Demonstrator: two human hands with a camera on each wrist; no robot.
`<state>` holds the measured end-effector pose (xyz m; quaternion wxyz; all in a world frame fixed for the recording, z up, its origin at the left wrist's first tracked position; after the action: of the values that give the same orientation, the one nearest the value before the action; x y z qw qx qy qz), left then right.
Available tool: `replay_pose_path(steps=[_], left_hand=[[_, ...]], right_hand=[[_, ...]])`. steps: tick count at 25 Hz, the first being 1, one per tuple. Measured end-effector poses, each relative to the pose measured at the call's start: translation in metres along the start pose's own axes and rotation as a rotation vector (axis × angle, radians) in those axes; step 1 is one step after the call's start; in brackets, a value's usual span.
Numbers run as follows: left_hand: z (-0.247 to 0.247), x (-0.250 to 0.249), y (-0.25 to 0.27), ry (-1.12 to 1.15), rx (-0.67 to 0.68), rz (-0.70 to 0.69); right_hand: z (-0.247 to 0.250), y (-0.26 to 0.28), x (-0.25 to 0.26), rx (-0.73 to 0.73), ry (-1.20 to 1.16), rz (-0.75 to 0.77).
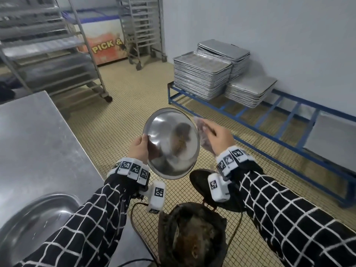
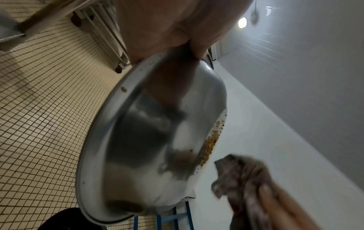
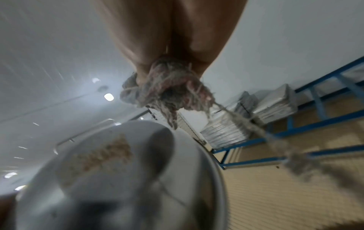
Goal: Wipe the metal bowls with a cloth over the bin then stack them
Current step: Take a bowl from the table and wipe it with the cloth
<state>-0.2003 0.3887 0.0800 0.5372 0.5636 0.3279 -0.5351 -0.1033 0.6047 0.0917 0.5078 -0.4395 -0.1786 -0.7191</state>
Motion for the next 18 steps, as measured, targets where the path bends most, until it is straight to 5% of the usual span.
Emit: replay_pose_path(steps=[5,11,14,18], left_hand=[[-0.013,-0.011,0.005,0.020,0.089,-0.003],[-0.011,-0.018,0.003,0.042,0.023,0.010],[-0.012,-0.018,0.005,-0.003,0.032,-0.032],[-0.020,-0.020,0.010,-0.028,0.079,-0.073]], right_hand=[[-0.015,0.002,0.021,0.170,0.181,0.167],[-0.016,0.059,-0.024,0.305,0.194,0.067],[-0.007,0.059,-0.022,0.130,-0.041,-0.089],[0.000,0.032,0.011,-0.041,-0.121,-0.023]])
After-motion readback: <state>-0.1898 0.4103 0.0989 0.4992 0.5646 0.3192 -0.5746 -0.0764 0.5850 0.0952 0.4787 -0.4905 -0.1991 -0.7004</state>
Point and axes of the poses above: each hand's wrist, its own y-axis away from the middle knuckle, its own z-axis out of the back of the hand, x = y × z, the point moved 1 cm from there along -y, towards the middle knuckle, and after that the axes turned 5 degrees about x, right-handed, at the moved point
